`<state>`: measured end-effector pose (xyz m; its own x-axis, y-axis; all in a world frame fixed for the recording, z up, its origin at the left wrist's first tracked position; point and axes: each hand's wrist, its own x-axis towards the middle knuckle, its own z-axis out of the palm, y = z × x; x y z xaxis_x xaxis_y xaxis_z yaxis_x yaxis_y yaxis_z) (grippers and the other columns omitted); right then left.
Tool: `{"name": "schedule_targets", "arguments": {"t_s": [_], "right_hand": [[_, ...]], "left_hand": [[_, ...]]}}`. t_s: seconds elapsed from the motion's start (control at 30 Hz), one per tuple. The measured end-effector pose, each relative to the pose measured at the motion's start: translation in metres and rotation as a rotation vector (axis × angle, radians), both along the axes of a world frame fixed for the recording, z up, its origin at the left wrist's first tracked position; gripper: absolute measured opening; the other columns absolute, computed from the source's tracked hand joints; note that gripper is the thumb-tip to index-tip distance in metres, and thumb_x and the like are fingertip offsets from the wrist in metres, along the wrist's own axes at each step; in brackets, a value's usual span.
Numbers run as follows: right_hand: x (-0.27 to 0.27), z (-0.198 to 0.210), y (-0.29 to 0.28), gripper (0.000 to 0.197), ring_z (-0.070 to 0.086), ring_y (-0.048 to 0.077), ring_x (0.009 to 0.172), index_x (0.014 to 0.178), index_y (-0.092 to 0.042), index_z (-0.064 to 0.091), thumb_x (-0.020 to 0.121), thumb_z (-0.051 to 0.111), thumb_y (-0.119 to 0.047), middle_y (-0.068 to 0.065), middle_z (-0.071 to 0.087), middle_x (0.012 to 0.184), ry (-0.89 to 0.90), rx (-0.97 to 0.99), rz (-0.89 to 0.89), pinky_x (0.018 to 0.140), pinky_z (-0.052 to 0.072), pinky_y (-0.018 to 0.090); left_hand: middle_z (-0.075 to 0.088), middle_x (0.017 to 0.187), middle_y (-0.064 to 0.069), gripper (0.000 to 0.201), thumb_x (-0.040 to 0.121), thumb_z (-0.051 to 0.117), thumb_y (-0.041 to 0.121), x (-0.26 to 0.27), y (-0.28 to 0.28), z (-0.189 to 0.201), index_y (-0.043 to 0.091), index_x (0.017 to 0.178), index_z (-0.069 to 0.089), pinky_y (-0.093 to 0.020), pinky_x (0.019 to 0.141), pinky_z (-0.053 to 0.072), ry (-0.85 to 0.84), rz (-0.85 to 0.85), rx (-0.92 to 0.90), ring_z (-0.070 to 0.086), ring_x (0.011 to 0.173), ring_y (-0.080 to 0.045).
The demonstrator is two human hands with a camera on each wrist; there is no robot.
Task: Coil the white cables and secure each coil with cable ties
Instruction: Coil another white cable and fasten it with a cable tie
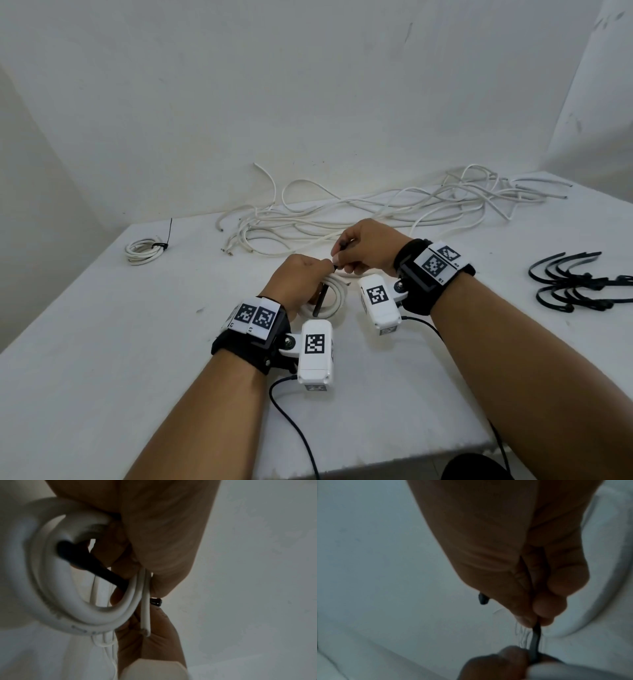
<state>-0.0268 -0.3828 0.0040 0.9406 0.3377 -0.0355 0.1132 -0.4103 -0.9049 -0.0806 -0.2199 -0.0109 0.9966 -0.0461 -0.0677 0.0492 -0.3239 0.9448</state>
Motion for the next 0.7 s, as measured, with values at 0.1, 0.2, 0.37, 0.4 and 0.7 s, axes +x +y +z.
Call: {"name": "schedule_targets", "arguments": {"t_s": [0.1, 0.2, 0.37, 0.4, 0.7], "right_hand": [[-0.004, -0.006, 0.002, 0.005, 0.062, 0.011, 0.055, 0.084, -0.004, 0.069, 0.085, 0.070, 0.000, 0.003, 0.069, 0.064, 0.050, 0.022, 0.042, 0.052, 0.050, 0.020], [-0.005, -0.001, 0.001, 0.006, 0.063, 0.016, 0.062, 0.088, -0.004, 0.068, 0.085, 0.071, 0.000, 0.006, 0.071, 0.072, 0.042, 0.137, 0.043, 0.056, 0.052, 0.023], [-0.013, 0.010, 0.001, 0.045, 0.067, 0.012, 0.095, 0.115, -0.023, 0.060, 0.077, 0.082, -0.011, -0.002, 0.064, 0.120, -0.143, 0.069, 0.156, 0.080, 0.056, 0.031], [-0.016, 0.010, 0.003, 0.051, 0.065, 0.010, 0.104, 0.116, -0.027, 0.058, 0.074, 0.085, -0.014, -0.006, 0.058, 0.127, -0.220, -0.015, 0.202, 0.083, 0.055, 0.028], [-0.022, 0.000, 0.024, 0.039, 0.027, 0.013, 0.138, 0.104, -0.027, 0.072, 0.068, 0.089, -0.025, -0.010, 0.030, 0.148, -0.426, -0.406, 0.362, 0.112, 0.029, 0.034]], "left_hand": [[0.033, 0.044, -0.001, 0.040, 0.079, 0.063, 0.026, 0.001, 0.001, 0.002, 0.018, 0.048, 0.040, -0.037, 0.060, 0.032, 0.055, 0.029, -0.094, 0.029, 0.042, -0.018], [0.030, 0.043, -0.001, 0.044, 0.084, 0.059, 0.018, 0.001, 0.003, 0.001, 0.019, 0.046, 0.037, -0.033, 0.056, 0.029, 0.099, 0.047, -0.106, 0.025, 0.040, -0.018], [0.043, 0.050, -0.004, 0.028, 0.088, 0.054, 0.019, 0.005, 0.008, 0.007, 0.011, 0.062, 0.049, -0.030, 0.052, 0.035, 0.086, 0.222, -0.157, 0.043, 0.046, -0.021], [0.044, 0.051, -0.005, 0.026, 0.089, 0.053, 0.019, 0.007, 0.010, 0.008, 0.009, 0.065, 0.051, -0.028, 0.050, 0.036, 0.098, 0.250, -0.212, 0.044, 0.045, -0.020], [0.054, 0.059, -0.013, 0.027, 0.092, 0.051, 0.018, 0.008, 0.010, 0.009, 0.002, 0.071, 0.057, -0.014, 0.034, 0.037, 0.103, 0.319, -0.346, 0.049, 0.040, -0.017]]}}
